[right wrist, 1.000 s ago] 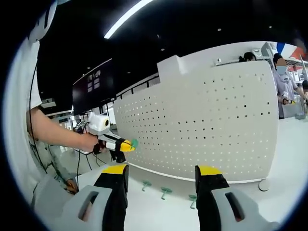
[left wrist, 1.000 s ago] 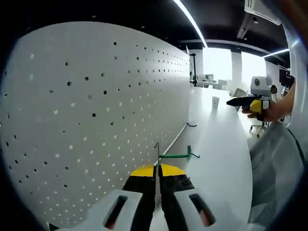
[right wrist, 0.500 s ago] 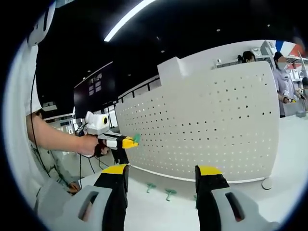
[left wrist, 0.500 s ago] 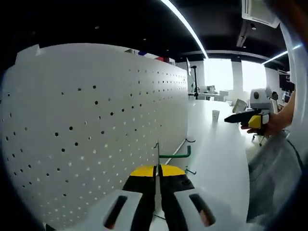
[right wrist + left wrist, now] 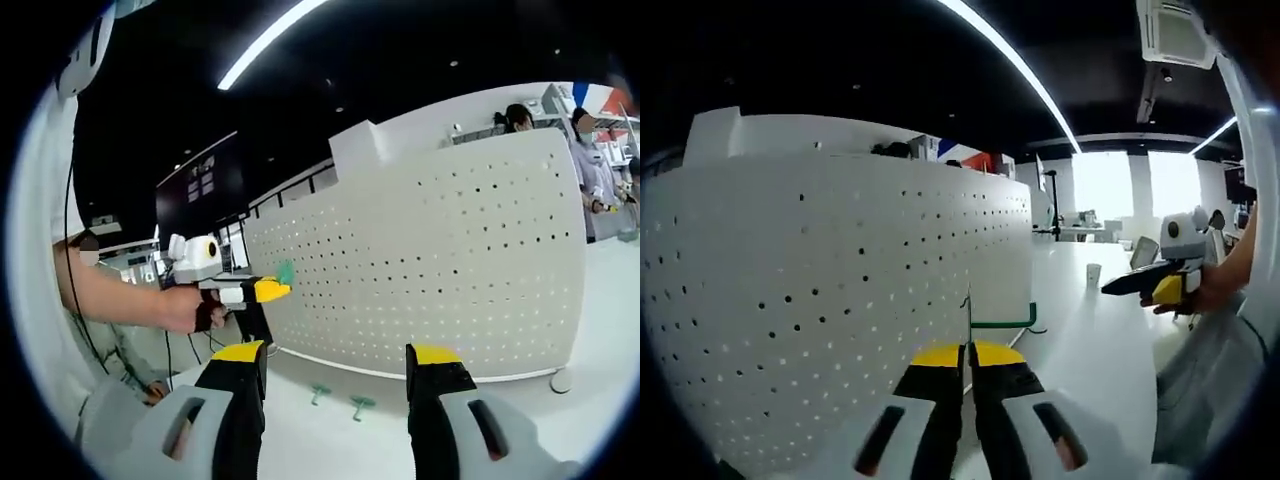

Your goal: Insert the hook assembly into the mounting plate slot until the hook locks in place.

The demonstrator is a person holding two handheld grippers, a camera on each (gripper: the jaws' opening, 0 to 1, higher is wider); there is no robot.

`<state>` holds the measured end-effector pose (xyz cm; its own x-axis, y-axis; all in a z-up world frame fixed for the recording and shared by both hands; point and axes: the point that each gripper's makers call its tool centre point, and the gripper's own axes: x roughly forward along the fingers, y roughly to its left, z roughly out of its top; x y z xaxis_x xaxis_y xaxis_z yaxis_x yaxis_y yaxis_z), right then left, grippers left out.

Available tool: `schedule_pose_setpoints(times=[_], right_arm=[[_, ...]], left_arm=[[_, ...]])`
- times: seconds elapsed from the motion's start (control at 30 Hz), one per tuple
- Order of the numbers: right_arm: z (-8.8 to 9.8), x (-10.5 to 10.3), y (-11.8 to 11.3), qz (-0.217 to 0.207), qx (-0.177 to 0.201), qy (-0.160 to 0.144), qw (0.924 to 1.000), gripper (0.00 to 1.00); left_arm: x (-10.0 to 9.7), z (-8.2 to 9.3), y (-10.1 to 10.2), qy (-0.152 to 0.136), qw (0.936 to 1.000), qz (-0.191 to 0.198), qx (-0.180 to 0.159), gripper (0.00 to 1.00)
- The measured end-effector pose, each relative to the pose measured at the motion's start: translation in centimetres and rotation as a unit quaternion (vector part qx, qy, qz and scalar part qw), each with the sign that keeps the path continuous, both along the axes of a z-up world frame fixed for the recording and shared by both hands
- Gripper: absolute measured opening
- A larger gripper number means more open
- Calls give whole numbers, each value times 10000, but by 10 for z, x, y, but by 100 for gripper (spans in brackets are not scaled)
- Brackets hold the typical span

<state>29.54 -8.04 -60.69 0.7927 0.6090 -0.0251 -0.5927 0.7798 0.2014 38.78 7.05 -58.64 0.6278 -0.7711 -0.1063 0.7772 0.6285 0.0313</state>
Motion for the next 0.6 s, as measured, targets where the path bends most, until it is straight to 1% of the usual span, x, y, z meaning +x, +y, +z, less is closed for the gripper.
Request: schedule_pose_setpoints(times=[0.13, 0.2, 0.33, 0.43, 0.6], right_arm=[[0, -1, 0, 10, -6, -9, 10000, 54], [1, -1, 0, 6, -9, -17, 10000, 54], [1, -2, 1, 13, -12, -18, 10000, 54], [1, -2, 2, 24, -57, -33, 10000, 54], [4, -1, 0, 8, 78, -26, 10000, 54]], left_arm=[[-4, 8, -4, -114, 9999, 7, -110, 2], [-5, 10, -5, -104, 9997, 13, -201, 2], [-7, 7, -8, -79, 9998, 8, -200, 2], [-6, 8, -8, -51, 9996, 42, -260, 2], [-5, 9, -9, -51, 9996, 55, -286, 2]])
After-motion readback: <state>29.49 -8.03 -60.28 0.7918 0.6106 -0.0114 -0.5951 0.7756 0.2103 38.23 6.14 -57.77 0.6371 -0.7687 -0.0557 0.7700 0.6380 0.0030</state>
